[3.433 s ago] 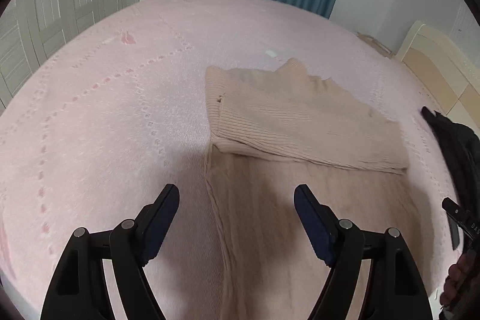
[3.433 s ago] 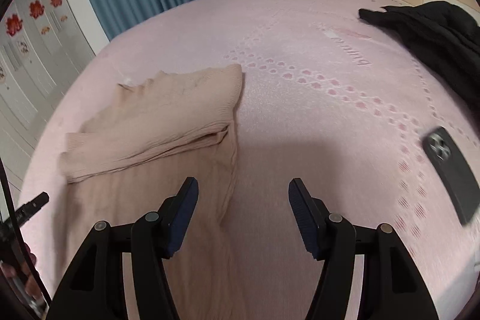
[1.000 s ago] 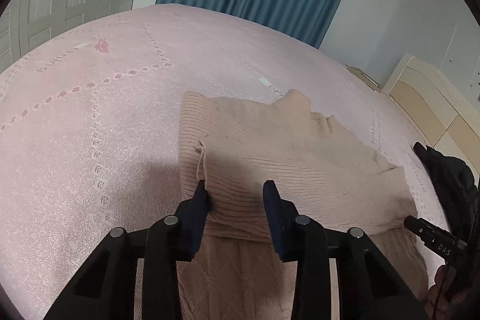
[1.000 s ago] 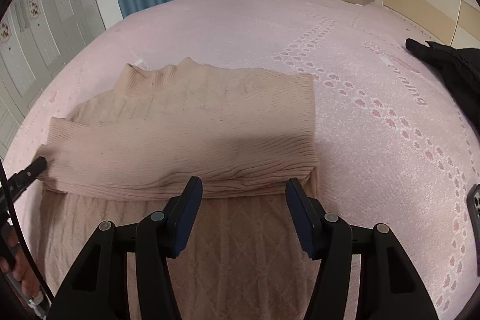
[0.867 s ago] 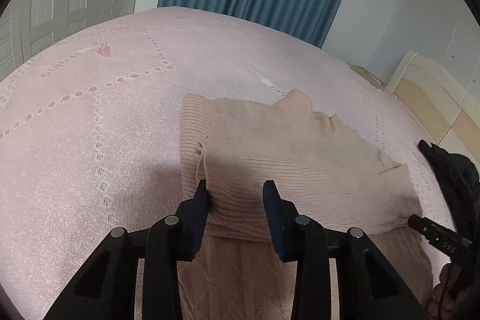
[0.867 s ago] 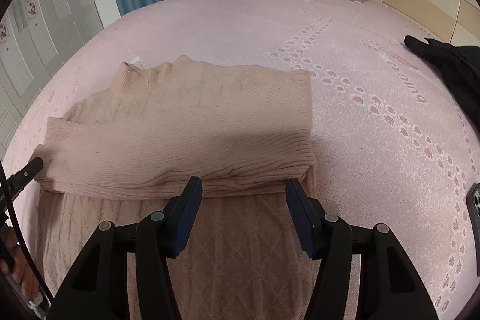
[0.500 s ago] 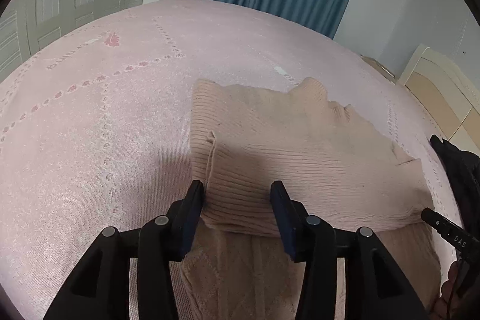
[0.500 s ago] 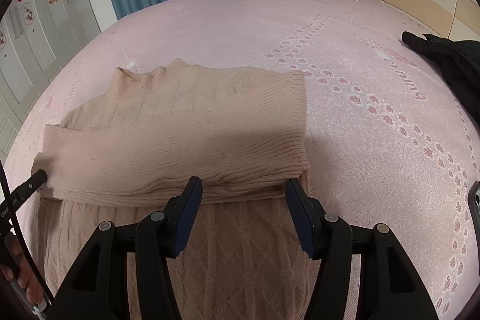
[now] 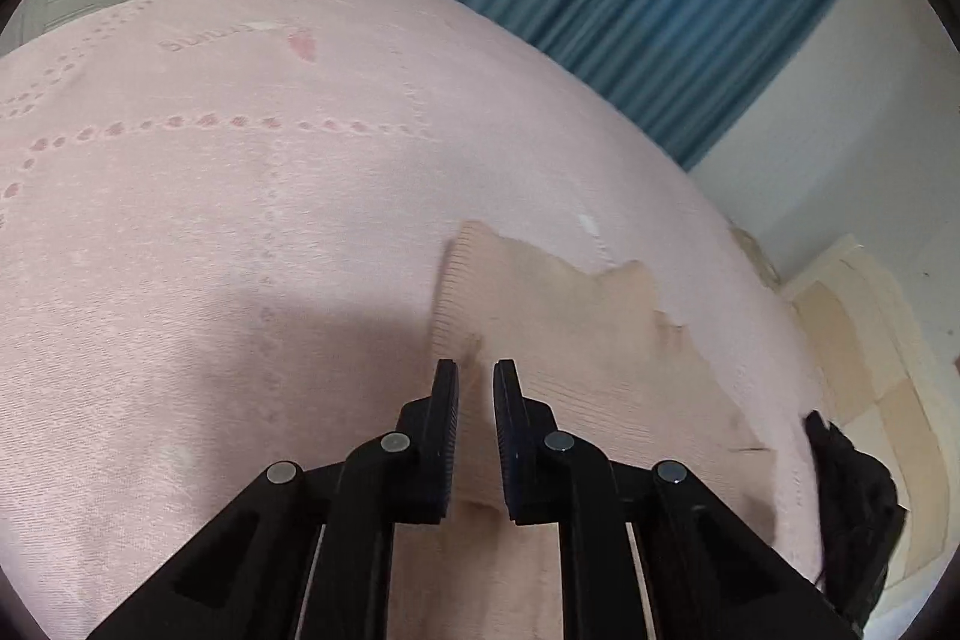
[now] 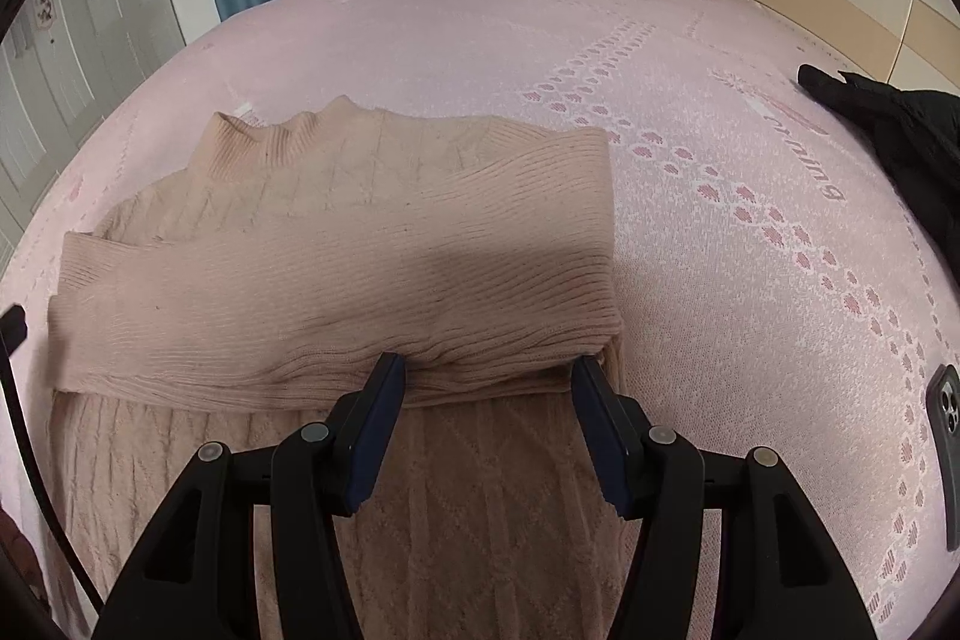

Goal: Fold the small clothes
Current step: 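Grasp the folded side edge with the left gripper and adjust it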

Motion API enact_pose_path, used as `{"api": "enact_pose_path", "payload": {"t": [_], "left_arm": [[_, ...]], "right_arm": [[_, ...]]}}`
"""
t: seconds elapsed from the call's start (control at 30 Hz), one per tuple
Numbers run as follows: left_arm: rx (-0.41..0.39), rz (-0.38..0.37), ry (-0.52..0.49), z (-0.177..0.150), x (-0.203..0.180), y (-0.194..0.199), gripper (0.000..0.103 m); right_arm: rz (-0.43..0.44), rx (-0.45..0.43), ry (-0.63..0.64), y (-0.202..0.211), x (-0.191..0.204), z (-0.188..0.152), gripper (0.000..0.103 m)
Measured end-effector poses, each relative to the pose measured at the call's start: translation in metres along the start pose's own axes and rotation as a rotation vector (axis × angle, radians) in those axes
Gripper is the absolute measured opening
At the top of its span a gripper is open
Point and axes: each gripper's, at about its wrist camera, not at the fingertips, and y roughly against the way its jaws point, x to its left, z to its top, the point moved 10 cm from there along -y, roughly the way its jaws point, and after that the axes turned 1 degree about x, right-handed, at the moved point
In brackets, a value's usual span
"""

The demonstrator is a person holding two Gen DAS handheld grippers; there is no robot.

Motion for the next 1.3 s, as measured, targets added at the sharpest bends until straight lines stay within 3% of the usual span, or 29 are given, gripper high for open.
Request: {"api": "enact_pose_path", "payload": {"t": [0.17,0.33,0.7,0.87,1.0,1.07,1.1,1.3], "left_arm": [[0.04,-0.046,0.001,-0.002,-0.004,-0.012,0.012],[0.031,0.013,-0.075,-0.005,-0.018,-0.022,0.023],[-0.016,0.169,-0.157,0.001,-0.019,-0.028,0.023],[0.016,0.167,-0.181,-0.002,-0.021,-0.034,0.028],[0.014,0.201,-0.204,-0.002,-0.022,-0.037,0.028],[-0.001,0.211,-0.203,-0.001,-0.023,-0.036,0.013],[-0.018,0.188,-0.205,0.001,-0.027,-0.032,0.008],[-0.163,0.084,-0.164,0.021,-0.046,-0.002,0.007]], "right_arm": [[0.015,-0.001,-0.016,0.002,-0.002,0.002,0.058],[0.035,-0.027,-0.038,0.008,-0.004,0.006,0.058],[0.058,-0.05,-0.112,0.016,-0.028,0.011,0.058],[0.072,-0.037,-0.149,0.014,-0.036,0.011,0.058],[0.048,-0.048,-0.133,0.015,-0.039,0.012,0.058],[0.044,-0.047,-0.138,0.013,-0.043,0.013,0.058],[0.048,-0.042,-0.147,0.012,-0.045,0.013,0.058],[0.106,-0.039,-0.187,0.01,-0.049,0.012,0.058]]}}
